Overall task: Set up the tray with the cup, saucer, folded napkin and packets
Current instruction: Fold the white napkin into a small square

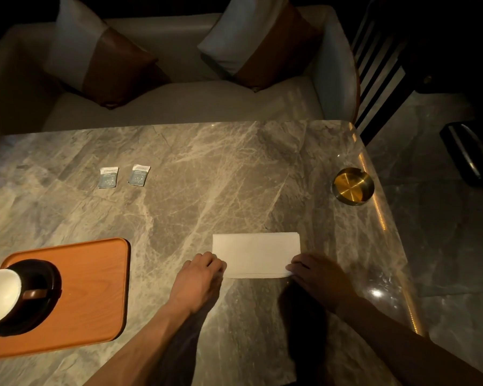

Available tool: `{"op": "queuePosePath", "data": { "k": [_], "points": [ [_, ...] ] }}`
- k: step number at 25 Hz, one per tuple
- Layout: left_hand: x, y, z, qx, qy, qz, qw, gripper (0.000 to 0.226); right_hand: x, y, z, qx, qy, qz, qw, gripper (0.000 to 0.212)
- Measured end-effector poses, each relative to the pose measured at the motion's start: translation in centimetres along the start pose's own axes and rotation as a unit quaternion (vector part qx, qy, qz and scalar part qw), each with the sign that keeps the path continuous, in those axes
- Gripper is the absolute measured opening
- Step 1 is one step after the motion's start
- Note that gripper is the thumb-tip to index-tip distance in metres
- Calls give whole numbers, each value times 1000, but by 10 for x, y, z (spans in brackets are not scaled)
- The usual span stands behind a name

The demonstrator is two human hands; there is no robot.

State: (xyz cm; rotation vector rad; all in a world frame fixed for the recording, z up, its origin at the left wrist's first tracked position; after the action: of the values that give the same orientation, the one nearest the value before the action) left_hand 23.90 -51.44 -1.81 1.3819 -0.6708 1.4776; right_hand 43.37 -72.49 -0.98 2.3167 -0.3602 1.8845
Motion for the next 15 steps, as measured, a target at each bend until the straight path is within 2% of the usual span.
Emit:
{"op": "queuePosePath", "data": {
  "k": [4, 8, 12, 13, 15],
  "points": [
    [9, -4, -16, 21, -15, 13, 1000, 3, -13, -6, -15, 8, 1, 5, 1000, 37],
    [9, -6, -12, 35, -23, 17, 999, 11, -16, -7, -13, -7, -8, 15, 1000, 35],
    [5, -3, -12, 30, -35, 4, 999, 11, -15, -5, -10, -1, -9, 34, 999, 11],
    [4, -2, -14, 34, -13, 4, 999, 11, -14, -6, -11, -5, -9, 31, 999, 14],
    [5, 0, -18, 85, 101, 2, 991, 12, -16, -5, -11, -13, -13, 32, 999, 14]
  ]
}}
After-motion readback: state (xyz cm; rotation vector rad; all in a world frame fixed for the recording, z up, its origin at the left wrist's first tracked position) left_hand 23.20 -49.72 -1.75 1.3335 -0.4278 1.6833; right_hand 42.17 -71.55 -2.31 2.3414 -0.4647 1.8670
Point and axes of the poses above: each hand's wrist, its own y-axis away from the middle knuckle, its own x-axis out of the back of the hand, z = x × y, the point moved 3 cm from there along -y, towards the middle knuckle, and after that the axes turned 1 degree about z, right-handed, at the moved point
